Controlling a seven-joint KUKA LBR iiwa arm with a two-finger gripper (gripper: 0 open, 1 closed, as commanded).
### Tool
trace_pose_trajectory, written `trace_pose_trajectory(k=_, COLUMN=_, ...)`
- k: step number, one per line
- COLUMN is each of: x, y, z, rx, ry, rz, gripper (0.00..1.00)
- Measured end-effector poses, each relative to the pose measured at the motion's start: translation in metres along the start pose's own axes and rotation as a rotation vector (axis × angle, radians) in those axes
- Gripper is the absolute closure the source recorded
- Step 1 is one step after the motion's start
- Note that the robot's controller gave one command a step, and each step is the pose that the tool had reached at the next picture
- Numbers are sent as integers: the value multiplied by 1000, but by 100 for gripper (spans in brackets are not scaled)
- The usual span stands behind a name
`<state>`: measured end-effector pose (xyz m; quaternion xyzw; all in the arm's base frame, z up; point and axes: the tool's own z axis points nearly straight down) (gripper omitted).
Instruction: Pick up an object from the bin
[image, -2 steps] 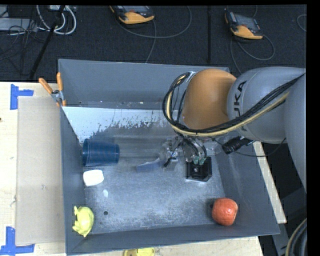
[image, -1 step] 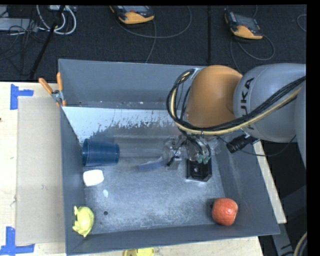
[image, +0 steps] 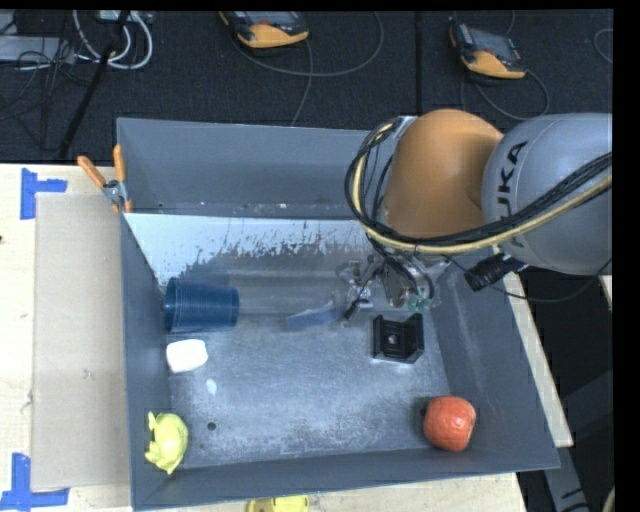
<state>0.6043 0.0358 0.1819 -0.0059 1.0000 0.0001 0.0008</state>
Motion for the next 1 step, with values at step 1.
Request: trace_pose_trajectory(k=1, x=-3, y=4, z=-22, rx=0, ry=-1, rz=6, gripper=100)
